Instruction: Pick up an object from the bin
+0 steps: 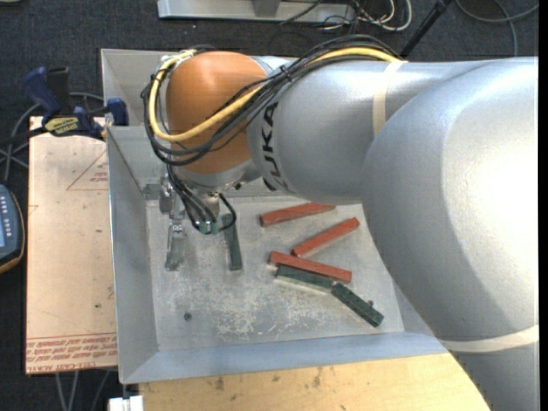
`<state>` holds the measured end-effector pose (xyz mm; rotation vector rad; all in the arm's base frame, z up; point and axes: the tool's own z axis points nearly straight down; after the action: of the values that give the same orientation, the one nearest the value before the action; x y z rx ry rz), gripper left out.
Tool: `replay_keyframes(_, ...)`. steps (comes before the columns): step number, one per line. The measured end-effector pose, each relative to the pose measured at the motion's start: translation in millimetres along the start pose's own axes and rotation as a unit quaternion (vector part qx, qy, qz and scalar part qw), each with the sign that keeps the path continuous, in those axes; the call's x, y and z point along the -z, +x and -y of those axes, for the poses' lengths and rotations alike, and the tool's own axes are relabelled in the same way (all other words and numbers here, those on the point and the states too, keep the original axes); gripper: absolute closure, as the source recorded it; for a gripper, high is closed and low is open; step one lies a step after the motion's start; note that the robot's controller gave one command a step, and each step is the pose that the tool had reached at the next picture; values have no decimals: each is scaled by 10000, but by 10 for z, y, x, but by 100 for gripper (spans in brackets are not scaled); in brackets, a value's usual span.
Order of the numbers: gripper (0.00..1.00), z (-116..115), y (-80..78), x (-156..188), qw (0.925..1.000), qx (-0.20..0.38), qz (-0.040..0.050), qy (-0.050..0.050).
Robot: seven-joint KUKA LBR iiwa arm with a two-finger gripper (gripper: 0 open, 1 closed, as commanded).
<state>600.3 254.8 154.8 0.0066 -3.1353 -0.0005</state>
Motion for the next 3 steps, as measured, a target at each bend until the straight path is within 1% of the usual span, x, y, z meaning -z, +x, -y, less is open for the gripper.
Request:
replay_keyframes(1,0,875,-577,-547,9962,-874,34,12)
replay_keyframes(2,0,1476,380,-838,9990,-438,52,-1)
replay_keyframes(3,0,2256,-273,-803,9999,123,70,15)
